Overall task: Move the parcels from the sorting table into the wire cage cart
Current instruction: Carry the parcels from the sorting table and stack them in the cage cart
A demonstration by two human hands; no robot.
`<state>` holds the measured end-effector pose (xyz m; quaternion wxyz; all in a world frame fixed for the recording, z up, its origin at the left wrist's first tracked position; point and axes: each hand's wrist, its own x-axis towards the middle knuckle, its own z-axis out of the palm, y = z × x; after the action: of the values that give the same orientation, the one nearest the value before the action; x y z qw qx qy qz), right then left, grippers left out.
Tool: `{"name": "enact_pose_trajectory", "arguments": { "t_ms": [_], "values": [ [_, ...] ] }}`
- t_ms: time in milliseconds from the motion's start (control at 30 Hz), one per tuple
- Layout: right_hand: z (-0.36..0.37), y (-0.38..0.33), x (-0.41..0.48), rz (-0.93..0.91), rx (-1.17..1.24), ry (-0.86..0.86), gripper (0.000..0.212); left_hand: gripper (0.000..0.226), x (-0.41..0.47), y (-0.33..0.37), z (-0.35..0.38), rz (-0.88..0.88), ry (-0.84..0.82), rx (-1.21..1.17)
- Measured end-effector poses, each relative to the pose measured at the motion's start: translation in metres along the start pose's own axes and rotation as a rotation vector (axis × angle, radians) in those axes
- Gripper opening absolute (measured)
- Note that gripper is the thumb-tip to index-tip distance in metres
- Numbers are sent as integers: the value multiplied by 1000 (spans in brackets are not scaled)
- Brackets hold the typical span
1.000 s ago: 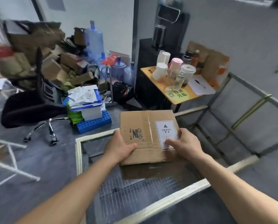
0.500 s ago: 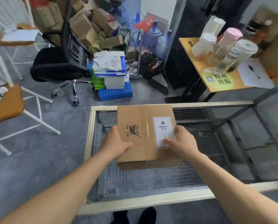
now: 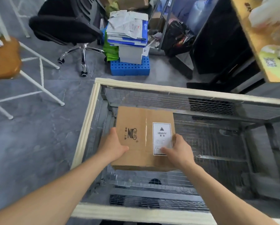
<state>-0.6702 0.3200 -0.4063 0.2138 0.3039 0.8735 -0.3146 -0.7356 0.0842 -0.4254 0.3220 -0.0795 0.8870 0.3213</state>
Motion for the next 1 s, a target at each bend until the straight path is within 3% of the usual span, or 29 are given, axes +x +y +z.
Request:
{"name": "enact_pose_trajectory", "arguments": {
  "t_ms": [133, 367, 533, 767, 1000],
  "values": [
    [41, 13, 44, -18, 13, -51, 47, 86, 41, -27, 26, -64, 21, 41],
    [105, 32, 119, -18, -13, -98, 41, 73, 119, -69, 68, -147, 42, 116],
    [142, 39, 170, -2, -16, -141, 55, 78, 176, -93, 94, -180, 58, 120],
    [182, 42, 221, 24, -35, -190, 52, 68, 233, -109, 111, -200, 69, 166],
    [197, 42, 246, -25, -16, -234, 49, 102, 257, -115, 118, -278, -22, 40]
  ]
}}
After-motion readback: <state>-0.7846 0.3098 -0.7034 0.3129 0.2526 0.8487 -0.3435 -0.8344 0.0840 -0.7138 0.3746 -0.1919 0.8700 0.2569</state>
